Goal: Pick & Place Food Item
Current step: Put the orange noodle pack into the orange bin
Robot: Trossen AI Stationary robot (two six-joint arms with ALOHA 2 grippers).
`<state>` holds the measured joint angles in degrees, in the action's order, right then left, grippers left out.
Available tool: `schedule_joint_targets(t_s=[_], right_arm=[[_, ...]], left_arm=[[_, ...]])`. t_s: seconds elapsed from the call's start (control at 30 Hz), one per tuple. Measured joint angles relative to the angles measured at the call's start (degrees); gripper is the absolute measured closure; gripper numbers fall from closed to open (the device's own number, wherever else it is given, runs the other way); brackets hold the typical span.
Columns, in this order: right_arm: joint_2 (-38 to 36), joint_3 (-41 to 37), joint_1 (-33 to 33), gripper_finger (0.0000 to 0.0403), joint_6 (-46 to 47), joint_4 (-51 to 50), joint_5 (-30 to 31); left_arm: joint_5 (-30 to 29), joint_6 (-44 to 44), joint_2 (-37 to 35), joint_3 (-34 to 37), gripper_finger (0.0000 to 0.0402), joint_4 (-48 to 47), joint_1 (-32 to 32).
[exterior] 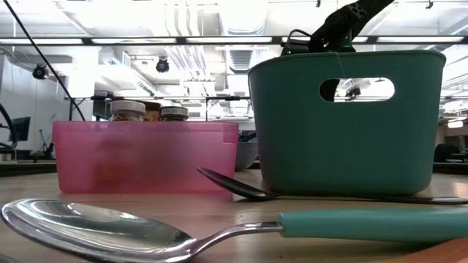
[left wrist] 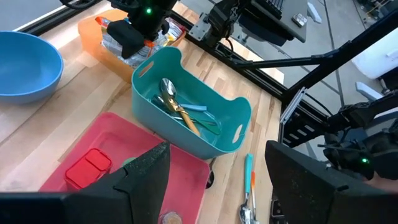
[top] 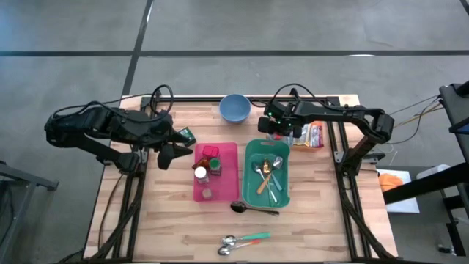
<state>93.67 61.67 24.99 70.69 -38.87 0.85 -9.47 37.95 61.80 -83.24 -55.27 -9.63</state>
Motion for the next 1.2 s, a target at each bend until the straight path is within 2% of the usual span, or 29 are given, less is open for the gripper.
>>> schedule_joint_targets(t_s=[0.13,0.27,0.73,0.83,0.93,1.2], right_arm=[[-0.21,-0.01,0.00,0.0203,-0.48,0.00,-0.02],[-2.23,-0.02,-0.02,0.0179,-0.87,0.02,0.14],[-10.57,0.04,-0.50,0.0175,-2.70,-2.97,1.10],[-12.85,0.07,-0.66,0.0194,-2.95,-3.15,2.11],[-15.03,0.08,-0.74,0.0230,-3.19,-3.19,2.40],[-15.52,0.13,-0.77,0.0371,-6.14,-2.12,4.67]], left_arm=[[0.02,0.02,0.00,0.00,0.0139,0.00,-0.02],[0.03,0.89,0.00,0.00,0.0139,-0.17,-0.02],[0.04,1.09,0.00,0.00,0.0139,-0.37,-0.02],[0.04,1.09,0.00,0.00,0.0139,-0.47,-0.02],[0.04,1.09,0.00,0.00,0.0139,-0.48,-0.02],[0.04,1.05,0.00,0.00,0.0139,-0.47,-0.02]])
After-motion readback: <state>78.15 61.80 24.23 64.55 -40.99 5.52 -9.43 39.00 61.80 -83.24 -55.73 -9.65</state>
